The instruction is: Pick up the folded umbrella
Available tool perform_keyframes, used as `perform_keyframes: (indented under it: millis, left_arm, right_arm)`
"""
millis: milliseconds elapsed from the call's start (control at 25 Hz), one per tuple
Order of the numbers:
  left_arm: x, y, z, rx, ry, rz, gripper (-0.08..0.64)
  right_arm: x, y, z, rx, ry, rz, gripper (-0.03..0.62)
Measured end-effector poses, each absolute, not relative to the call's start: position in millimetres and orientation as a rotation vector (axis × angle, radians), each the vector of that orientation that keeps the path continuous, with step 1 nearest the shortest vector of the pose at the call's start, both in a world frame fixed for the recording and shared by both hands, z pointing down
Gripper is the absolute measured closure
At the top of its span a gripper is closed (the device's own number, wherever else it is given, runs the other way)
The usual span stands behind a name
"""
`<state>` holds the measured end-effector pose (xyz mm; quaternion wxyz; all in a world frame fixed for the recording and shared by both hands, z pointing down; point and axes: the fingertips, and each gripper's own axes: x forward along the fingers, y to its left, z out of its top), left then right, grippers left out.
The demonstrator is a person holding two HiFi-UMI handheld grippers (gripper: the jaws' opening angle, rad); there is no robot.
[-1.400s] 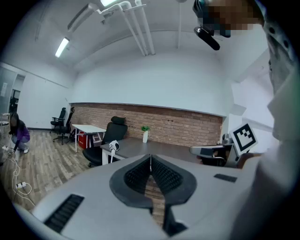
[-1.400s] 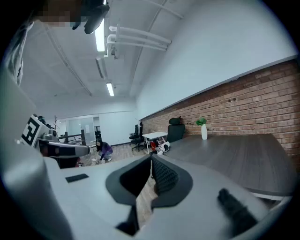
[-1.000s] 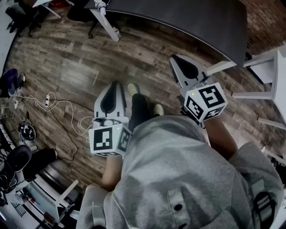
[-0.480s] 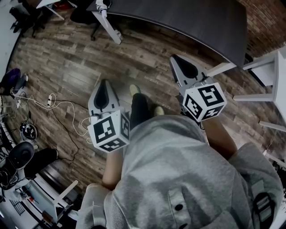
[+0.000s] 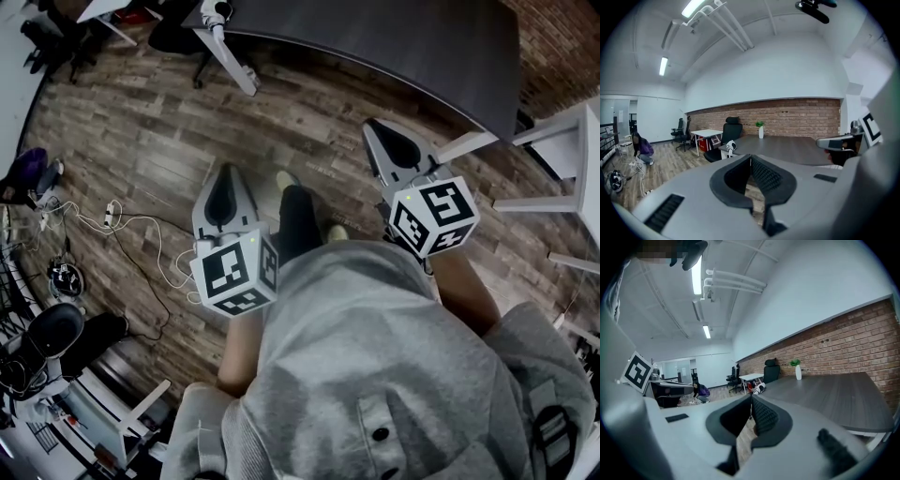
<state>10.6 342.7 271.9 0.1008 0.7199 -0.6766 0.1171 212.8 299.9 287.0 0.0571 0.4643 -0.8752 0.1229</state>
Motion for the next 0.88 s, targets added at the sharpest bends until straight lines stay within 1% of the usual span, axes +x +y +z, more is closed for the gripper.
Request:
perform_keyframes:
  millis: [400, 880]
  left_arm:
    - [4, 309, 270, 2.142, -1.994, 0.331, 0.541]
    - [-7, 238, 290, 2.144, -1.931, 0.354, 0.541]
  right_arm:
    - [206, 269, 291, 1.390, -2.644, 0.359, 0.568]
    - [191, 210, 303, 1.370, -2.613, 0.396, 0.568]
